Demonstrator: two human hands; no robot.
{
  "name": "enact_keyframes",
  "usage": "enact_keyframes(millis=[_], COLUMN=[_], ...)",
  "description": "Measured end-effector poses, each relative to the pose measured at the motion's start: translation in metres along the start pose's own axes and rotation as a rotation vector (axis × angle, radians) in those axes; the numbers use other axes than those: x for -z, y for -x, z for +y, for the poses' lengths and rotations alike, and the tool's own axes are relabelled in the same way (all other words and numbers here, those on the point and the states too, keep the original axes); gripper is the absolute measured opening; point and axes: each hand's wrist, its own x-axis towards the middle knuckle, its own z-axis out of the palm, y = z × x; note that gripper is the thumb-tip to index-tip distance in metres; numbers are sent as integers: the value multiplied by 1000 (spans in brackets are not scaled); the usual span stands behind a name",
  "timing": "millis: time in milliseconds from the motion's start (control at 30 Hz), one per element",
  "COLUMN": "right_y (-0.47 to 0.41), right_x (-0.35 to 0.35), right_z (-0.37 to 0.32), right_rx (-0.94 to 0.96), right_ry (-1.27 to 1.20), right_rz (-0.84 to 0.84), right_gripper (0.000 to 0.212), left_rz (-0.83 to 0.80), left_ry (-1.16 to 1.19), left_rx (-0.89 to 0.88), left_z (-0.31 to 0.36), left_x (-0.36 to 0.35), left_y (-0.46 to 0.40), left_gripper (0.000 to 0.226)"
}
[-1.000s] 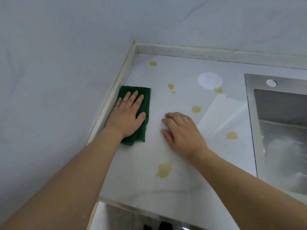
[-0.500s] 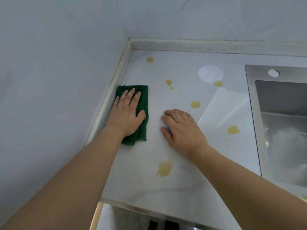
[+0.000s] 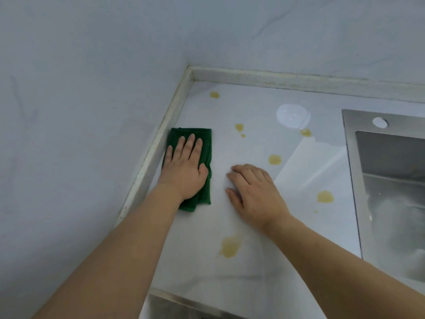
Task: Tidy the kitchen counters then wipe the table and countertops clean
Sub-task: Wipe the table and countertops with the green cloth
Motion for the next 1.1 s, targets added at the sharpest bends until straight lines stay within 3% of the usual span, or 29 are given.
enact_keyframes(millis=[133,267,533,700,1100], right_y=[-10,-63,-152,-162,-163], right_x=[12,37,32,11,4], right_z=[6,37,105,118,121], right_rx=[-22,-181,-373,-387,-380], right_ry=[-164,-229,-88,25,86], right_rz=[90,182,70,-15,-25], right_gripper=[36,31,43,53,58], left_rz=[1,88,144,131,89], left_ry=[62,114,66,37,69], left_rx=[61,63,-27,-62,-71], left_z=[9,4,-11,-16,-7], left_x=[0,-5,-3,5,34], left_y=[-2,-11,-52,-86,-197], left_gripper=[68,71,80,81,66])
